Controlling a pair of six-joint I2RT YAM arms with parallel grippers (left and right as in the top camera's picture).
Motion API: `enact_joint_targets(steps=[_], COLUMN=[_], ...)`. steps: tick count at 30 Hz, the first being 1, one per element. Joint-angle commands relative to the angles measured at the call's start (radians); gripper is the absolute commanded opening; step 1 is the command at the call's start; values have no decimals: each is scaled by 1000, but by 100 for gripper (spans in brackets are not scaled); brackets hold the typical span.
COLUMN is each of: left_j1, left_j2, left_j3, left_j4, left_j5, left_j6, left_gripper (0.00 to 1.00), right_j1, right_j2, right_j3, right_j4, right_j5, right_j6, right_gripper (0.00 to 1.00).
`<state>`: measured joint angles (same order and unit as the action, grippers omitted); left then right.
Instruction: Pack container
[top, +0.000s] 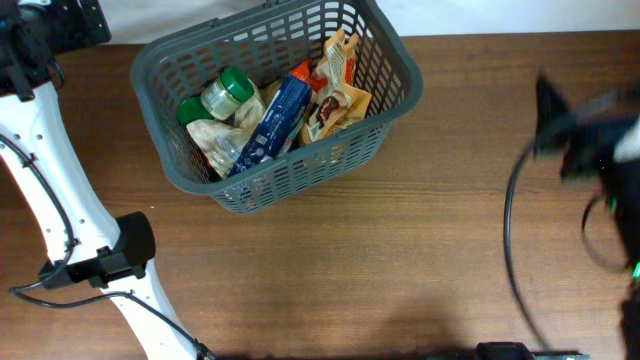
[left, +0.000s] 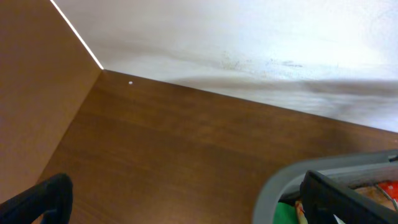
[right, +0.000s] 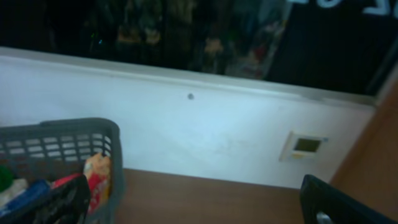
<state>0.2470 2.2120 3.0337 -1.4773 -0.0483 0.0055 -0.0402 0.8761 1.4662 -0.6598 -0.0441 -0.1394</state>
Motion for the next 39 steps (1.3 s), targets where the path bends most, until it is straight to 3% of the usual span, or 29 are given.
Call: enact_joint_targets(steps=[1, 8, 15, 30, 39], left_j1=[1, 1, 1, 1, 1], left_j2=[-35, -35, -35, -35, -35], left_j3=[-2, -2, -2, -2, -2], left_j4=[-2, -2, -2, -2, -2], left_j5=[11, 11, 11, 11, 11], left_j6=[-10, -10, -10, -10, -10], left_gripper=[99, 99, 99, 99, 99], right_j1=[-41, -53, -52, -52, -52], right_j2=[-183, -619, -843, -868, -873], right_j3=[-290, -872, -1158, -1329, -1336], right_j4=[35, 153, 187, 185, 204], right_j5=[14, 5, -66, -76, -76], right_j6=[-13, -1, 3, 24, 24], right_gripper=[99, 99, 99, 99, 99])
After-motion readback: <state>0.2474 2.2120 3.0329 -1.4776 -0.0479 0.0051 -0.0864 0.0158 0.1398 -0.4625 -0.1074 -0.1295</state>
